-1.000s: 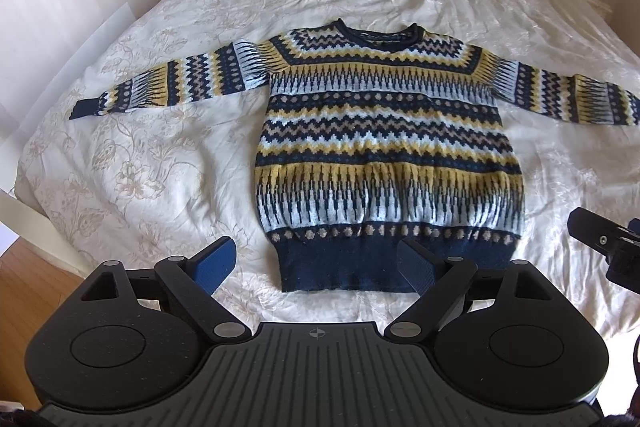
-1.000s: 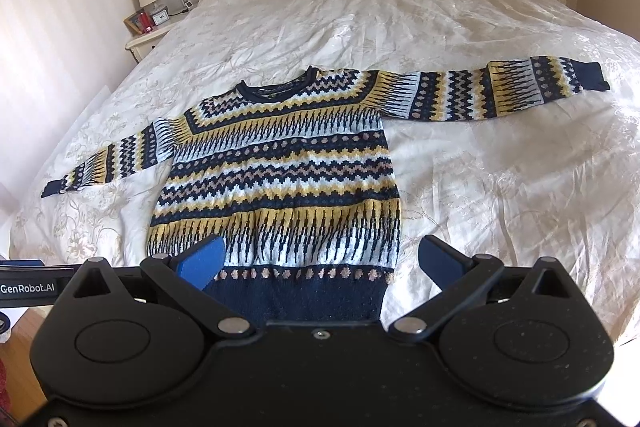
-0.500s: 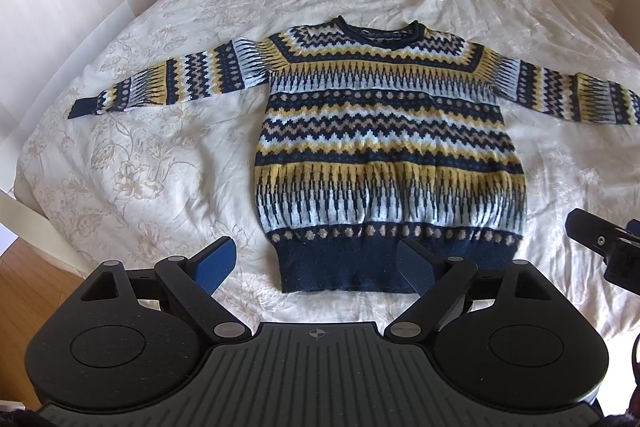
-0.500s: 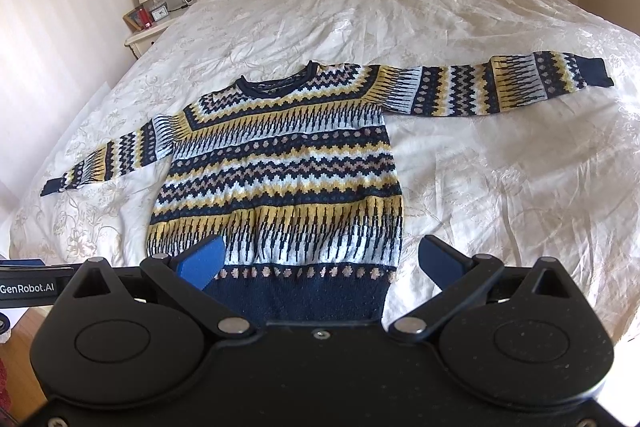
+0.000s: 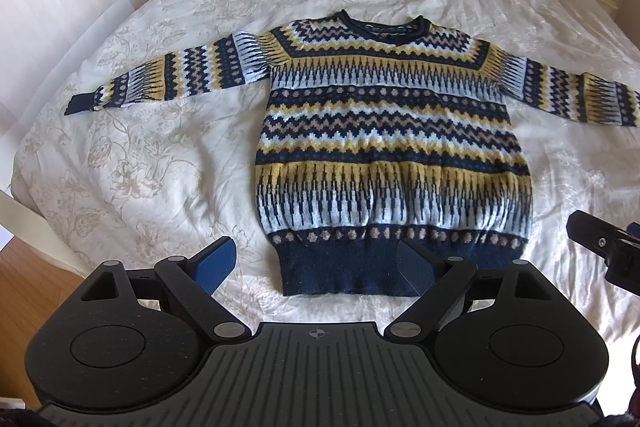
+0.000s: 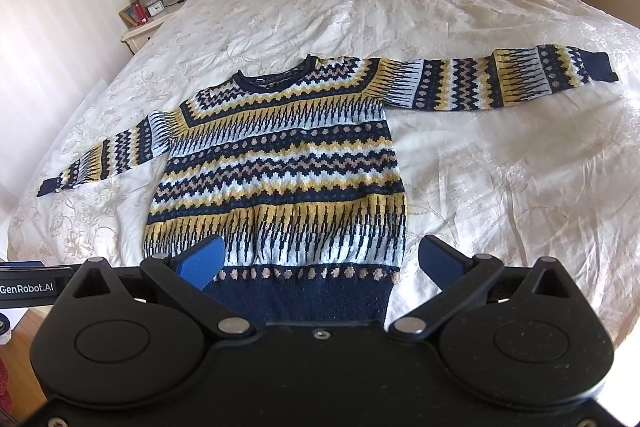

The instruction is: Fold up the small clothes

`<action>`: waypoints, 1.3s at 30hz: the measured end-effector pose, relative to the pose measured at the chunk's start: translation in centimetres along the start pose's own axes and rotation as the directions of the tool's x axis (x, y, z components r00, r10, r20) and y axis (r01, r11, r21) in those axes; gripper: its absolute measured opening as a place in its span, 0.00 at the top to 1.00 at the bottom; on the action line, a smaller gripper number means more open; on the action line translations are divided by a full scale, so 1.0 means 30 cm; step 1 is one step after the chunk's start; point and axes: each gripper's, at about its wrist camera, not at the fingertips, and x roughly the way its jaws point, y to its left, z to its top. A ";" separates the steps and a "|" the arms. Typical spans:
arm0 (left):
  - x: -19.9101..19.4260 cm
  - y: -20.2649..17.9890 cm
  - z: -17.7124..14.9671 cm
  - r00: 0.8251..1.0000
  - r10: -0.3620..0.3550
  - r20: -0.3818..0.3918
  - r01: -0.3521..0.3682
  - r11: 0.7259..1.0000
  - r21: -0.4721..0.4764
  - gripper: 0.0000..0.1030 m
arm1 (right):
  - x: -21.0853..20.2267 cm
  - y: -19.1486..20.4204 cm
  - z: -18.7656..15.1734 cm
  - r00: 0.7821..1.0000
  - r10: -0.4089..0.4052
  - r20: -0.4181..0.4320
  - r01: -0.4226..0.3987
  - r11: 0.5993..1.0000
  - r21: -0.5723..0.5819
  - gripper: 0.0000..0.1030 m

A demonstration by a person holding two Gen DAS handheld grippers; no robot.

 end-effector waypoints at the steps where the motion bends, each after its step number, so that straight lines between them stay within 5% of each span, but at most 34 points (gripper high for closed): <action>1: 0.004 0.002 0.004 1.000 -0.001 -0.002 0.001 1.000 -0.001 0.15 | 0.002 0.001 0.001 1.000 0.000 -0.002 0.000 1.000 0.000 0.01; 15: 0.089 0.072 0.126 1.000 -0.025 -0.011 0.025 1.000 0.000 0.15 | 0.102 0.052 0.082 0.998 -0.019 -0.057 0.021 0.999 0.027 0.01; 25: 0.155 0.141 0.307 0.994 -0.057 0.096 0.054 0.998 0.034 0.15 | 0.198 0.093 0.185 0.999 -0.031 -0.039 0.036 0.990 0.135 0.01; 39: 0.272 0.070 0.431 0.988 -0.096 0.123 0.075 0.983 0.165 0.15 | 0.276 -0.049 0.268 0.995 -0.099 -0.021 0.101 0.955 0.281 0.01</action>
